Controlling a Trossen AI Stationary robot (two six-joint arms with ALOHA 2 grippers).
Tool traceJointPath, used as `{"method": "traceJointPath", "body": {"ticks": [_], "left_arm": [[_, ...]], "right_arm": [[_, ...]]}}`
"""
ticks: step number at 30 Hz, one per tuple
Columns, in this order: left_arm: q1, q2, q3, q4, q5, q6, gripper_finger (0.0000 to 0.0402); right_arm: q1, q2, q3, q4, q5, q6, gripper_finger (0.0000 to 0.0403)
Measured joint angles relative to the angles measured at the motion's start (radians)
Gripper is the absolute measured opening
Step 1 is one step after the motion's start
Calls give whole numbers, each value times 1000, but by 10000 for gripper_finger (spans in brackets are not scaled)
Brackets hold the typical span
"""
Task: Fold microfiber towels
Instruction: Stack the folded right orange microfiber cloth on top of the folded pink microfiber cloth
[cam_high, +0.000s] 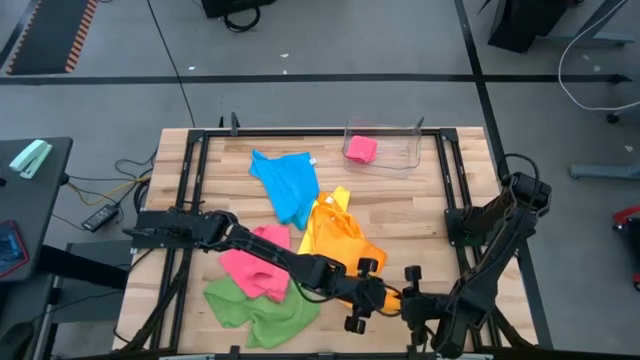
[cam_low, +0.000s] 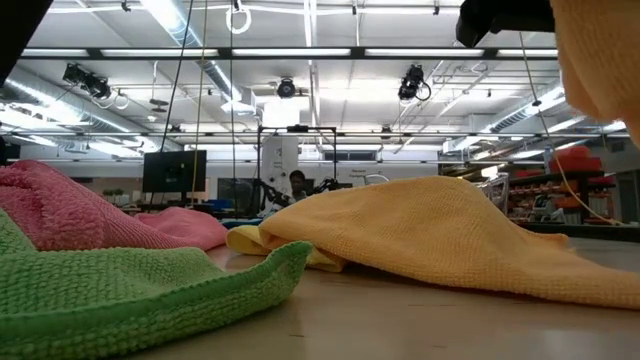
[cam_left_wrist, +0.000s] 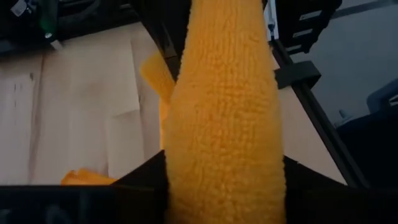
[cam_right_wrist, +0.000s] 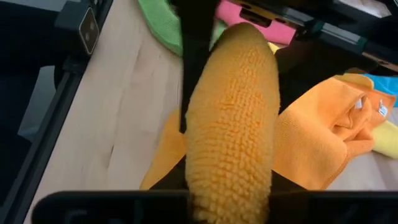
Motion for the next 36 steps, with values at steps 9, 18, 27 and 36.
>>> {"method": "traceJointPath", "body": {"ticks": [9, 18, 27, 36], "left_arm": [[65, -24, 0, -53, 78, -11, 41], [196, -53, 0, -220, 70, -24, 65], [357, -57, 5, -290, 67, 70, 49], [553, -60, 119, -332, 66, 350, 60]], "right_arm": [[1, -25, 5, -159, 0, 57, 172], [49, -82, 6, -465, -6, 372, 234], [51, -82, -51, -466, 101, 431, 230], [-2, -82, -69, -463, 288, 452, 230]]}}
